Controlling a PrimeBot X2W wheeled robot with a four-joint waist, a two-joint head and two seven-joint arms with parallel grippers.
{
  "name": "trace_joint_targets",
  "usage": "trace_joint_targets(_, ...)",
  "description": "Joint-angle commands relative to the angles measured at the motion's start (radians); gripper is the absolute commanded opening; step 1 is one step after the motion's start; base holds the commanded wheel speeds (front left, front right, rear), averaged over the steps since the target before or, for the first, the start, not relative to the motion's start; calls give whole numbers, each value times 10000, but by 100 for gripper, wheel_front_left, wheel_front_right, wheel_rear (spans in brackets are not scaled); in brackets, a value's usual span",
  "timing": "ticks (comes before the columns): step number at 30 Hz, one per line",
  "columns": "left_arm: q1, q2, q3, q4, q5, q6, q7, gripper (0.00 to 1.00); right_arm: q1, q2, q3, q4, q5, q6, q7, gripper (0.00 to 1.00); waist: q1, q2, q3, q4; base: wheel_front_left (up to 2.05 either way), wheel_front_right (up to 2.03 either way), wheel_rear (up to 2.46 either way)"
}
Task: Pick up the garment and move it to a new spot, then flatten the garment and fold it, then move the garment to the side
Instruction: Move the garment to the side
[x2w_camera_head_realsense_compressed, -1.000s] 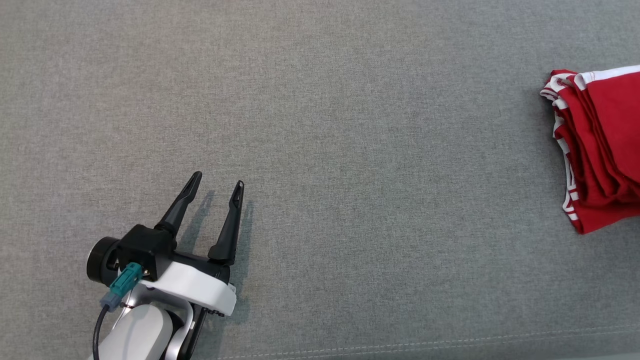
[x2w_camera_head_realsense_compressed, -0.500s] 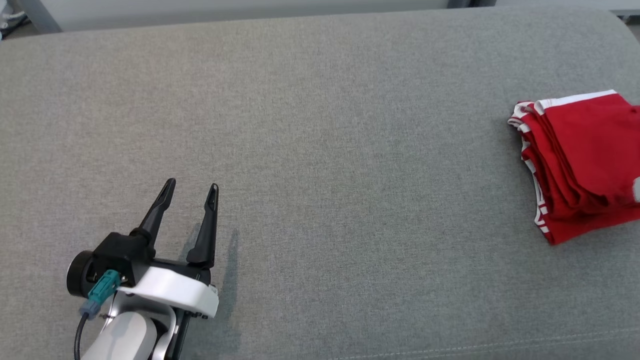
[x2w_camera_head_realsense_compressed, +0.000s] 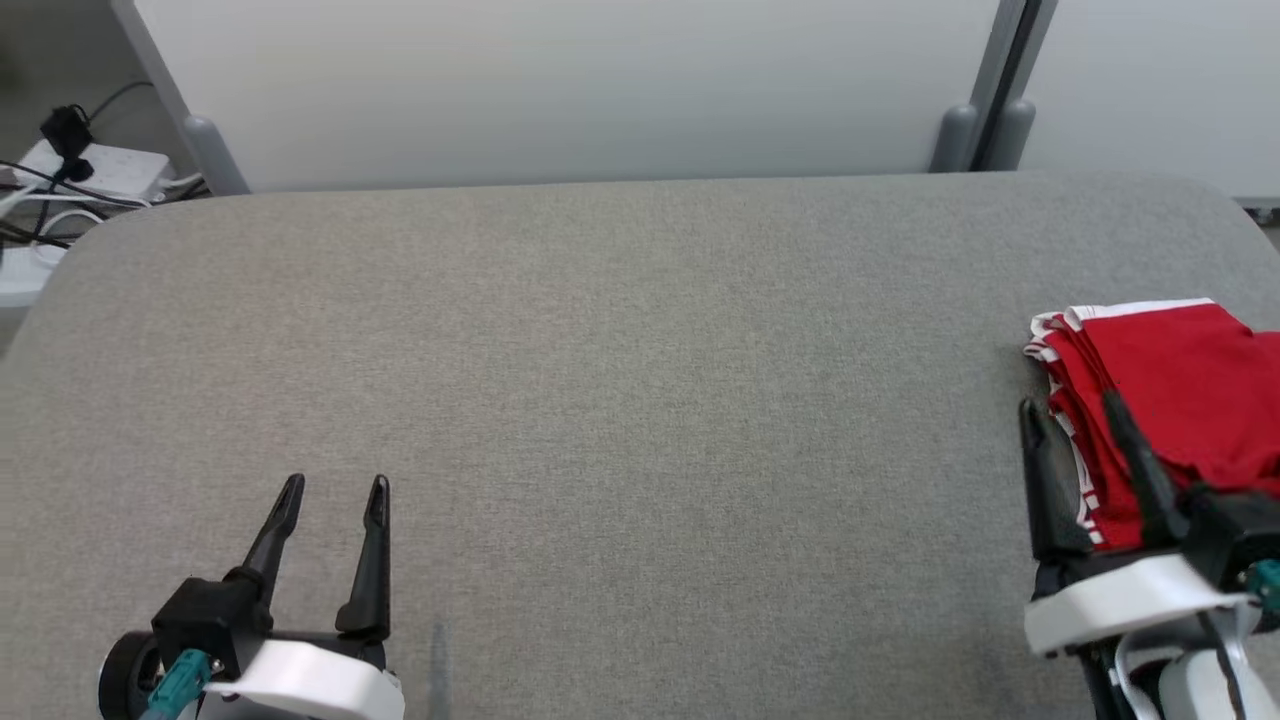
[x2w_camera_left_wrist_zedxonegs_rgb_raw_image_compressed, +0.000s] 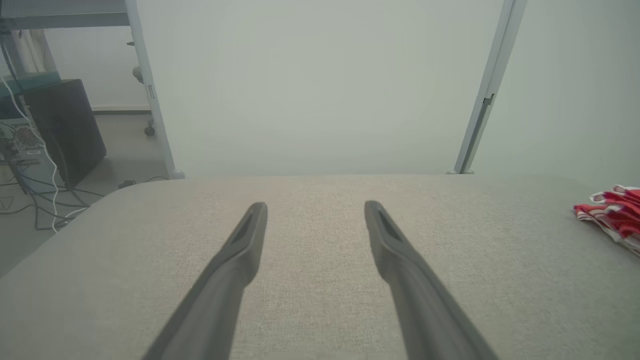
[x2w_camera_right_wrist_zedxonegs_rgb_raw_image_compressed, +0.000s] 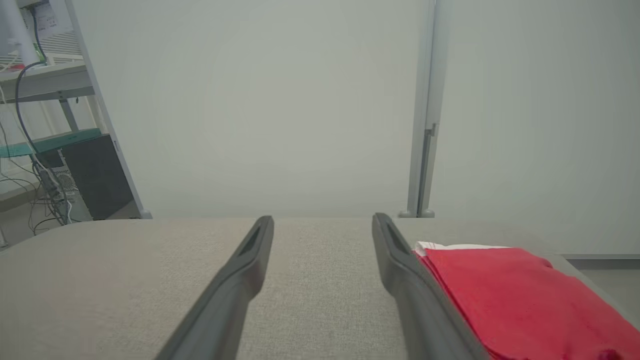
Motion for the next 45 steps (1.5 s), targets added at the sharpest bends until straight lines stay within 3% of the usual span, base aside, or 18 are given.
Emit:
trace_joint_targets(1, -167, 251, 425, -289, -76, 116, -62, 100, 164, -9, 248, -413, -114, -2, 95, 100, 0, -1, -368, 318, 0, 0, 0)
trace_joint_targets(16, 318, 459, 209, -349, -341, -135, 189, 100, 2165, 444, -167, -1697, -527, -2, 912, 100, 0, -1, -848, 541, 0, 0, 0)
trace_joint_targets(34, -260, 612, 671, 588, -857, -810, 19, 100, 2236, 454, -261, -1820, -380, -2, 1027, 100, 0, -1, -837, 418, 0, 0, 0)
trace_joint_targets(45, -204, 416, 1071, 994, -630, -727, -179, 100, 2241, 455, -333, -1703, -388, -2, 1042, 100, 0, -1, -795, 346, 0, 0, 0)
